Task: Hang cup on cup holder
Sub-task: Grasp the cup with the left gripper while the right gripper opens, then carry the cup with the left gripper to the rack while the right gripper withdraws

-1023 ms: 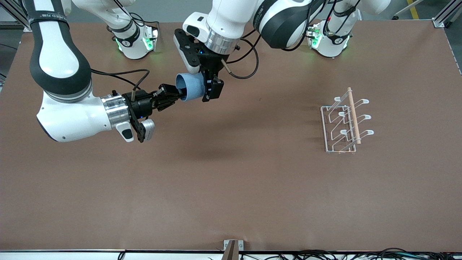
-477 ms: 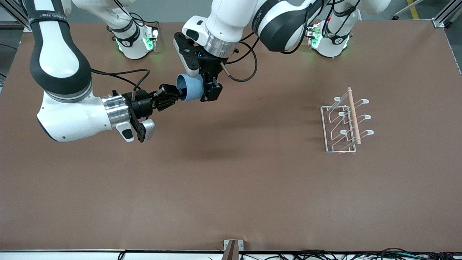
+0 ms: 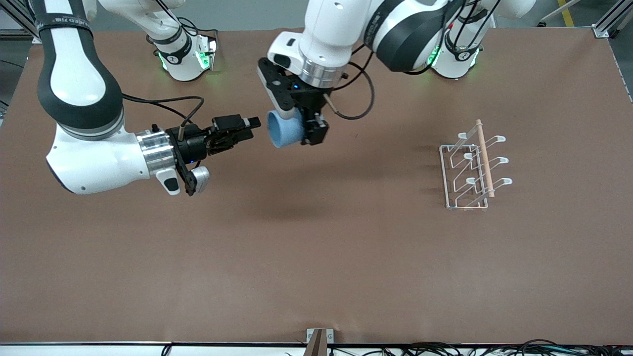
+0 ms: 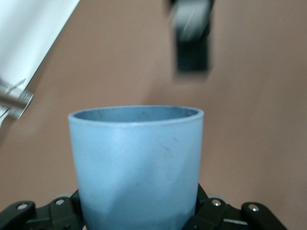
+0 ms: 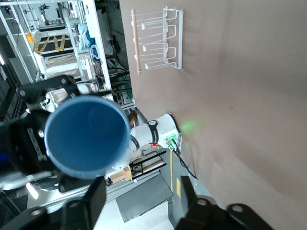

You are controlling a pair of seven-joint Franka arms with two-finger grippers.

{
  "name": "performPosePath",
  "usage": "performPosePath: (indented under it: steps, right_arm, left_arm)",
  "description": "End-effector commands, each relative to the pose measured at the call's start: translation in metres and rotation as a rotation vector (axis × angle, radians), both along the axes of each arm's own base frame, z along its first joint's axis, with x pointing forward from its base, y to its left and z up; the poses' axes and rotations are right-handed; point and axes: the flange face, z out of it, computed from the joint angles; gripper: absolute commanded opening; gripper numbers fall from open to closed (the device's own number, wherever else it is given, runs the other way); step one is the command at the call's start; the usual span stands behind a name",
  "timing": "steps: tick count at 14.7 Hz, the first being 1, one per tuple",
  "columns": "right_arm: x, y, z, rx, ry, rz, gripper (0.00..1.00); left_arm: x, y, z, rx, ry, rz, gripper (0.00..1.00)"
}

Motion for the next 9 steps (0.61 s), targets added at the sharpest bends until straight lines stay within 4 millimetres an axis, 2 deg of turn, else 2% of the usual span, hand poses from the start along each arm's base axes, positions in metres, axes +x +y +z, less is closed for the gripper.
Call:
performPosePath:
  steps: [1, 2, 4, 6, 9]
  right_arm:
    - [0.004, -0.041, -0.006, -0.147, -0.026, -0.015, 1.00]
    - [0.007, -0.060, -0.012, -0.219, -0.042, -0.015, 1.00]
    - [0.016, -0.113, -0.025, -0.340, -0.050, -0.043, 1.00]
    - [0.022, -0.163, -0.029, -0.484, -0.085, -0.071, 1.00]
    - [0.022, -0.203, -0.014, -0.703, -0.184, -0.076, 1.00]
  left_arm:
    - [0.014, 0.041, 0.006, 0.140, 0.007, -0.012, 0.49]
    - [0.024, 0.060, 0.005, 0.198, 0.013, -0.021, 0.49]
    - [0.040, 0.096, 0.001, 0.340, 0.015, -0.074, 0.49]
    - [0.053, 0.128, -0.009, 0.430, 0.075, -0.106, 0.49]
    - [0.071, 0.178, -0.017, 0.623, 0.112, -0.115, 0.49]
